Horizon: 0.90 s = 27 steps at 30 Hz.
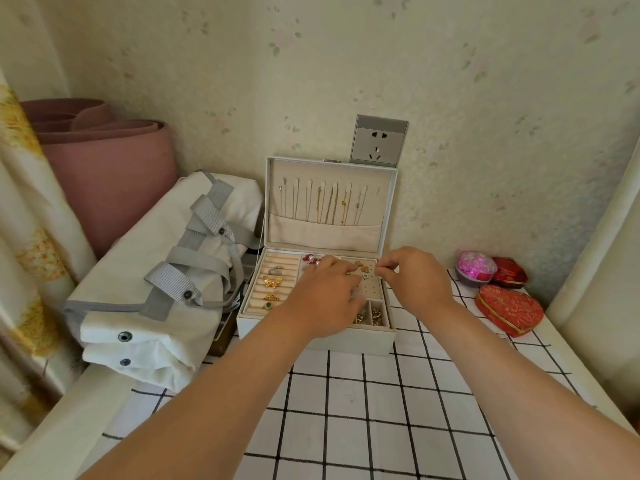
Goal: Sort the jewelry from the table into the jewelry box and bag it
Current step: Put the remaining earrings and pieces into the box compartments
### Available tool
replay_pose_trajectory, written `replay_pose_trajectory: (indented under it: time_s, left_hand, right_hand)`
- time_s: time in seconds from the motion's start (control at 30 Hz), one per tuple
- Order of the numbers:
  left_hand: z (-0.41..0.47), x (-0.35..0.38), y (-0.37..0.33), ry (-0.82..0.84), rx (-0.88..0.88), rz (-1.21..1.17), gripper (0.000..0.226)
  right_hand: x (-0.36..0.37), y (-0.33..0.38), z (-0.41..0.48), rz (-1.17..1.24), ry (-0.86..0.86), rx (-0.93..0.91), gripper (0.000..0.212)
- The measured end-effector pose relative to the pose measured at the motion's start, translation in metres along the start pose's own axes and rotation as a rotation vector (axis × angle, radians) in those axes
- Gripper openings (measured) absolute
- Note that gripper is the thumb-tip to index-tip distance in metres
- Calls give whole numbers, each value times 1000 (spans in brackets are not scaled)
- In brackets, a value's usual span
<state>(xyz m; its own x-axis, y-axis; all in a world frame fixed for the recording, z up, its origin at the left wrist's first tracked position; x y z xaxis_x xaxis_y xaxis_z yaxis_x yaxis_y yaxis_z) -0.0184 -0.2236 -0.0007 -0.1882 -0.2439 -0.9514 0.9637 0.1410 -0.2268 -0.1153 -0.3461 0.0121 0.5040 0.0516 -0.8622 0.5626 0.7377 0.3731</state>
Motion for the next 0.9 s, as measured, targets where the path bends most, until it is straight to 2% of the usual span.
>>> replay_pose_trajectory:
  time_s: [0.1, 0.3, 0.4, 0.53, 0.9]
  left_hand:
    - [0, 5, -2, 47, 7, 14, 51]
    - [6, 4, -6, 6, 34, -32, 53]
    - [10, 7, -7, -10, 53, -17, 51]
    - [12, 14, -3, 7, 43, 29, 53]
    - [15, 16, -5, -73, 55, 10, 51]
  right_hand:
    - [7, 2, -1, -62, 6, -59, 10]
    - [11, 4, -4, -131, -62, -160, 9]
    - [11, 4, -5, -91, -64, -178, 7]
    - [11, -2, -3, 26, 14, -207, 5]
    - [13, -10, 1, 145, 122, -96, 6]
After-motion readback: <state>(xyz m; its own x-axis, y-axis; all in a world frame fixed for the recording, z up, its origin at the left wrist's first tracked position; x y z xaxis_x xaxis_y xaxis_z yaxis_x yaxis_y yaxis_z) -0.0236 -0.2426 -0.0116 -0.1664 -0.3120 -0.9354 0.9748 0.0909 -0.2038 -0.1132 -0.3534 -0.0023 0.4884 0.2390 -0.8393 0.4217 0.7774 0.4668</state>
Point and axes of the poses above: each hand's wrist, its own z-axis towards the middle knuckle, its own x-axis out of the palm, y = z × x, the point moved 6 cm from there along z, towards the middle knuckle
